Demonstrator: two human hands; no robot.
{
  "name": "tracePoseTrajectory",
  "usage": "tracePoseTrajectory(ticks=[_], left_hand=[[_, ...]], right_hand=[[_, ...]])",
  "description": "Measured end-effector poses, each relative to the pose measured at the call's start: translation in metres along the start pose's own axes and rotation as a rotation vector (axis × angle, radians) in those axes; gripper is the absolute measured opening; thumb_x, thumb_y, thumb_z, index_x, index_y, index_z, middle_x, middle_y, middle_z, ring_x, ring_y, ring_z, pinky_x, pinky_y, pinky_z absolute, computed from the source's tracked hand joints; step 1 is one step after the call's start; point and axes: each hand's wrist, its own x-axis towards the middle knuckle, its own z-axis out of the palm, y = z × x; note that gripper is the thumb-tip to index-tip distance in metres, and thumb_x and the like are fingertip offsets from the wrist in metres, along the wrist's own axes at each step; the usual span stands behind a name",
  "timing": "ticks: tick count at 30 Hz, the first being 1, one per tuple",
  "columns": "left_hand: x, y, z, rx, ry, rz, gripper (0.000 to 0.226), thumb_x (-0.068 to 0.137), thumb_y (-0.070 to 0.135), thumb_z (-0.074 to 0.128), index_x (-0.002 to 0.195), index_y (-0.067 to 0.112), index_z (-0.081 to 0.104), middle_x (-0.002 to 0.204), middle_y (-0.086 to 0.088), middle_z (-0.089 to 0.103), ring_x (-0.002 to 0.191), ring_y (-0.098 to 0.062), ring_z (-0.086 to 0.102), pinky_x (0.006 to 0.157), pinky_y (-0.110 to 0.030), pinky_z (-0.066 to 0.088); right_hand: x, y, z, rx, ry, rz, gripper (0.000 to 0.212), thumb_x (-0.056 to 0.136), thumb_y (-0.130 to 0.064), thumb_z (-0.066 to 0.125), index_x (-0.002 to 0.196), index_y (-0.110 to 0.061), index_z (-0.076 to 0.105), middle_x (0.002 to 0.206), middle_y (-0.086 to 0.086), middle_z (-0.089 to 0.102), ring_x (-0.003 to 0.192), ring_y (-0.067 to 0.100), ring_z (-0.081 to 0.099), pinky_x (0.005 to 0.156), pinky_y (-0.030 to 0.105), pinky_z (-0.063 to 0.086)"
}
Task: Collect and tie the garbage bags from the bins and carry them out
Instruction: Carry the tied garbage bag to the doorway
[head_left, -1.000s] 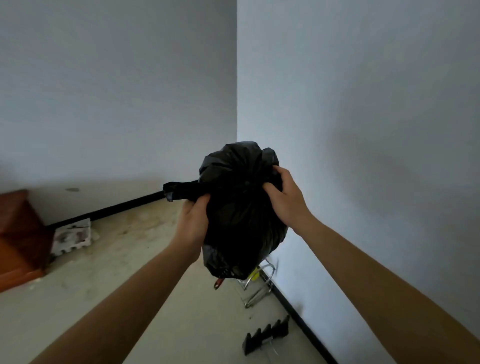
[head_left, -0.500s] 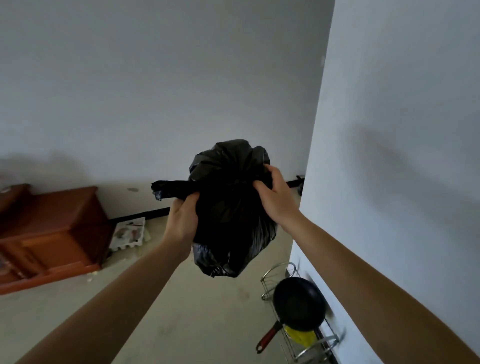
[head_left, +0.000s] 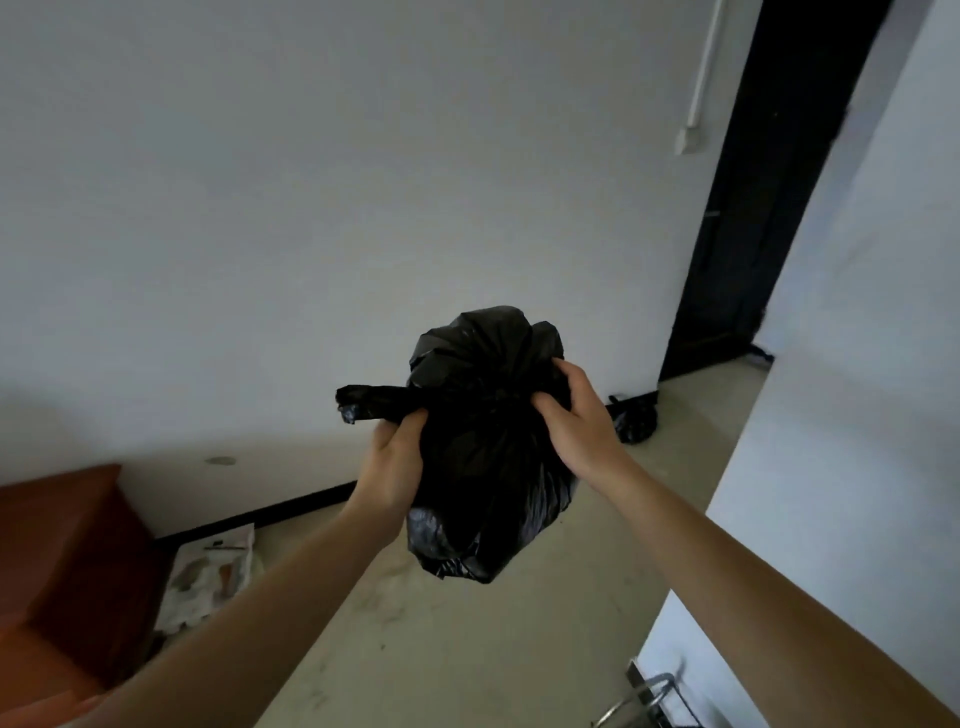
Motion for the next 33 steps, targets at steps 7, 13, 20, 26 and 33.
tracePoseTrajectory(ticks=[7,13,20,26,33], left_hand=[[0.159,-0.010,0.068,-0.022,-0.191,-0.099,0.025,0.104,0.023,0.045,0.109,0.014,0.068,0.100,-0.007,0.077,0.091,-0.021,0.074,0.079,-0.035,0.055],[0.292,-0.041,0.140,-0.016,-0.270,-0.116,0.023,0.103,0.021,0.046,0.099,0.017,0.069,0.097,-0.006,0.078,0.091,-0.021,0.074,0.083,-0.037,0.057],[0.476,-0.028,0.235,0.013,-0.313,-0.094,0.023,0.104,0.020,0.045,0.108,0.015,0.066,0.105,-0.009,0.074,0.097,-0.021,0.071,0.079,-0.032,0.056],[0.602,-0.012,0.291,-0.049,-0.351,-0.094,0.023,0.104,0.023,0.044,0.112,0.018,0.065,0.106,-0.006,0.075,0.094,-0.017,0.073,0.076,-0.029,0.055],[0.755,-0.030,0.362,-0.042,-0.477,-0.065,0.022,0.103,0.023,0.044,0.109,0.019,0.065,0.105,-0.007,0.075,0.093,-0.018,0.073,0.074,-0.028,0.056]], right_hand=[[0.126,0.037,-0.037,-0.050,0.191,0.075,0.050,0.094,-0.034,0.056,0.142,-0.028,0.041,0.119,-0.016,0.056,0.112,0.007,0.054,0.097,0.031,0.043],[0.256,0.107,-0.062,-0.008,0.296,0.118,0.047,0.094,-0.035,0.056,0.139,-0.032,0.044,0.121,-0.014,0.059,0.113,0.010,0.057,0.100,0.035,0.046],[0.444,0.135,-0.109,0.008,0.355,0.113,0.048,0.095,-0.031,0.056,0.140,-0.030,0.042,0.116,-0.014,0.056,0.111,0.011,0.056,0.091,0.027,0.042],[0.575,0.138,-0.137,-0.047,0.370,0.111,0.050,0.095,-0.032,0.056,0.143,-0.030,0.040,0.119,-0.012,0.053,0.109,0.010,0.052,0.093,0.028,0.038],[0.711,0.177,-0.168,-0.065,0.459,0.127,0.054,0.095,-0.030,0.057,0.145,-0.030,0.037,0.120,-0.012,0.052,0.115,0.011,0.051,0.094,0.024,0.036]])
